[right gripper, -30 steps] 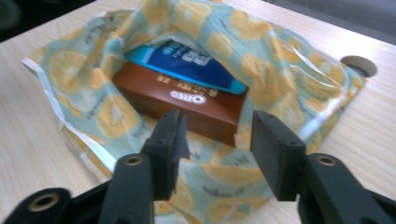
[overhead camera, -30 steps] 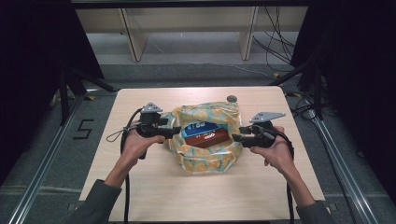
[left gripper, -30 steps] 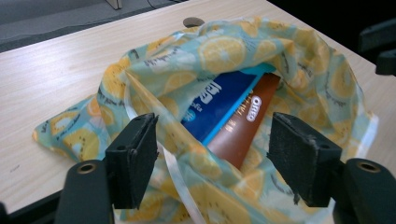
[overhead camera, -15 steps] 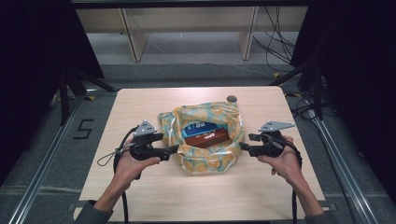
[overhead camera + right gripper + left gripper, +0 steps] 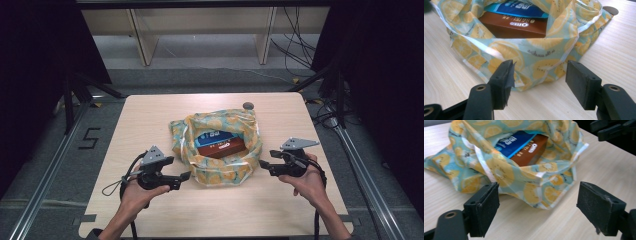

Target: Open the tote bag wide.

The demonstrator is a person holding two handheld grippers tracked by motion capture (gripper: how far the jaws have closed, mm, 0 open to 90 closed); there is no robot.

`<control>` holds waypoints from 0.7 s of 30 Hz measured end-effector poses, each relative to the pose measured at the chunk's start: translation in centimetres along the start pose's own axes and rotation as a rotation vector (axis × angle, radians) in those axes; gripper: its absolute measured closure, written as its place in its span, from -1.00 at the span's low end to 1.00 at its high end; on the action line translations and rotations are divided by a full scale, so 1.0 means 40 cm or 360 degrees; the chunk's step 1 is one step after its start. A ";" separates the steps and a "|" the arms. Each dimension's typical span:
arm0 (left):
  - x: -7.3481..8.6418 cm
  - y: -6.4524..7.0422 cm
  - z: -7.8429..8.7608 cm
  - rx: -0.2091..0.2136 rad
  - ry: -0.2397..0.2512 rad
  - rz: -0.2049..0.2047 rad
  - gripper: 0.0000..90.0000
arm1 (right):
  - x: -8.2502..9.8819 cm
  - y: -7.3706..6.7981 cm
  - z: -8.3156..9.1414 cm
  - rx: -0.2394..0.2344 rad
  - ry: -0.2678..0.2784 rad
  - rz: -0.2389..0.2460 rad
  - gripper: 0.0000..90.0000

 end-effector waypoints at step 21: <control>0.094 0.033 0.019 -0.0022 -0.0054 -0.0089 -0.64 | 0.080 -0.041 0.036 -0.0043 0.0030 0.0004 -0.16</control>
Point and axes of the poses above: each handheld gripper's, and its own axes: z roughly backward along the jaws, x roughly out of its underside, y roughly to its right, the point moved 7 cm from there along -z, roughly forward along the jaws, and after that the axes turned 1 degree about -x, right-handed, at the moved point
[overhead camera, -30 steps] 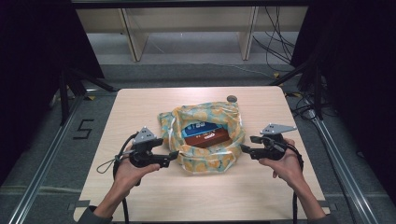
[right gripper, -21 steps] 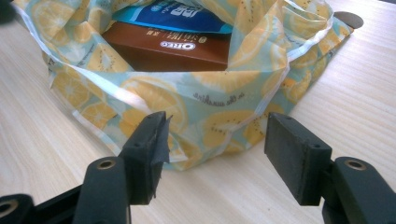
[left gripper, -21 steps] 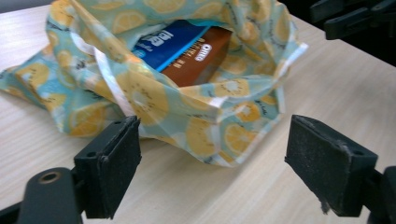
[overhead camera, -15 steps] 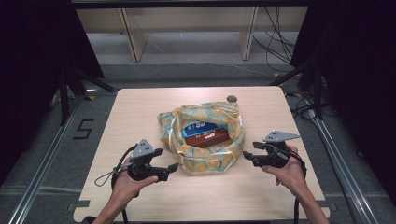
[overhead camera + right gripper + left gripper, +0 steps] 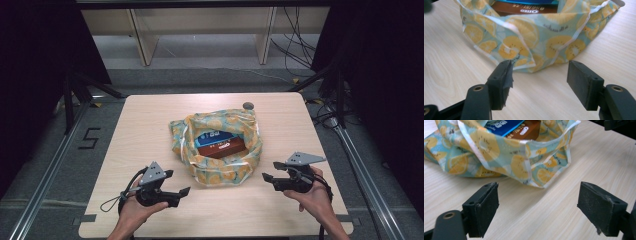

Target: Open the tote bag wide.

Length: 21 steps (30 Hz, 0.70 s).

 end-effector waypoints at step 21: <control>0.095 0.002 -0.011 -0.0083 0.0005 0.0006 -0.66 | 0.084 -0.038 0.004 -0.0018 -0.0010 -0.0015 -0.22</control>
Point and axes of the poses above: each handheld gripper's, and its own axes: z roughly backward along the jaws, x roughly out of its underside, y roughly to its right, the point moved 7 cm from there along -z, roughly forward along the jaws, and after that the axes turned 1 degree about -x, right-handed, at the moved point
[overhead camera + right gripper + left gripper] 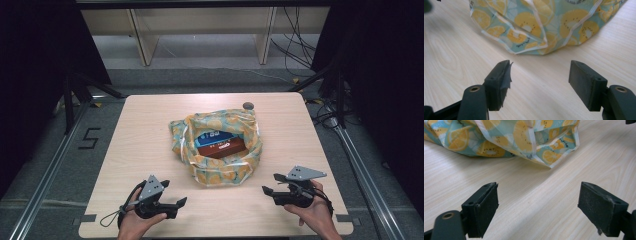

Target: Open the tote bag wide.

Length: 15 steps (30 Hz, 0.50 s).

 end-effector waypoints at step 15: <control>0.005 0.001 -0.007 0.0006 -0.0009 -0.0053 -0.65 | 0.017 0.008 0.004 0.0016 0.0011 0.0071 -0.23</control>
Point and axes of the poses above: each handheld gripper's, and its own axes: z roughly backward along the jaws, x roughly out of its underside, y roughly to its right, the point moved 7 cm from there along -z, roughly forward along the jaws, and after that the axes turned 1 degree about -x, right-handed, at the moved point
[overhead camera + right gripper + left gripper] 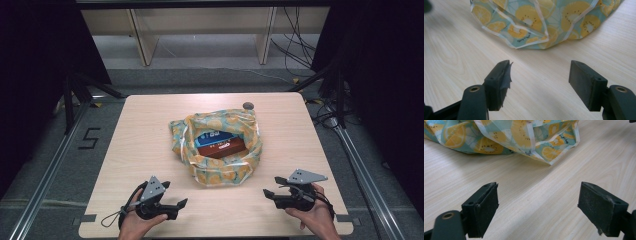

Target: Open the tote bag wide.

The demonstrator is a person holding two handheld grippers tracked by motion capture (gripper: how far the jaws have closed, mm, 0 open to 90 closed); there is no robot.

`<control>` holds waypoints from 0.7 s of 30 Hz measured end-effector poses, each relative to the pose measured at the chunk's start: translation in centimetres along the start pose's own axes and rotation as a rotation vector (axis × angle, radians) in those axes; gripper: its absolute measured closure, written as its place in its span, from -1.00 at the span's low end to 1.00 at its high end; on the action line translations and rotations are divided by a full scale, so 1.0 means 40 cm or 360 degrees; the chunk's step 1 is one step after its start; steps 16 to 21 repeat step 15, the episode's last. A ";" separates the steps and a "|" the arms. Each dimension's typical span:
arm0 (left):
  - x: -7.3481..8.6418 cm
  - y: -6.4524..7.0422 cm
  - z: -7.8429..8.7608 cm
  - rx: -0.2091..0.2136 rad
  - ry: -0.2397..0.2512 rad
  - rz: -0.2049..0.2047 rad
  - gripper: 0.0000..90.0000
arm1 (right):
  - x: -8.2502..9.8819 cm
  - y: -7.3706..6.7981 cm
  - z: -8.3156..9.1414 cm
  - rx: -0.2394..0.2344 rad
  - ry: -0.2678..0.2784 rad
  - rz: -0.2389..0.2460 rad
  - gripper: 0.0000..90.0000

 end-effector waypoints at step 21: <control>0.004 -0.003 -0.005 -0.0005 -0.0009 0.0017 -0.66 | 0.007 0.000 -0.007 -0.0011 -0.0033 -0.0002 -0.23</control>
Point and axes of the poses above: each handheld gripper's, and its own axes: z roughly backward along the jaws, x roughly out of its underside, y roughly to its right, the point moved 7 cm from there along -z, roughly forward along the jaws, and after that the axes turned 1 degree about -x, right-handed, at the moved point
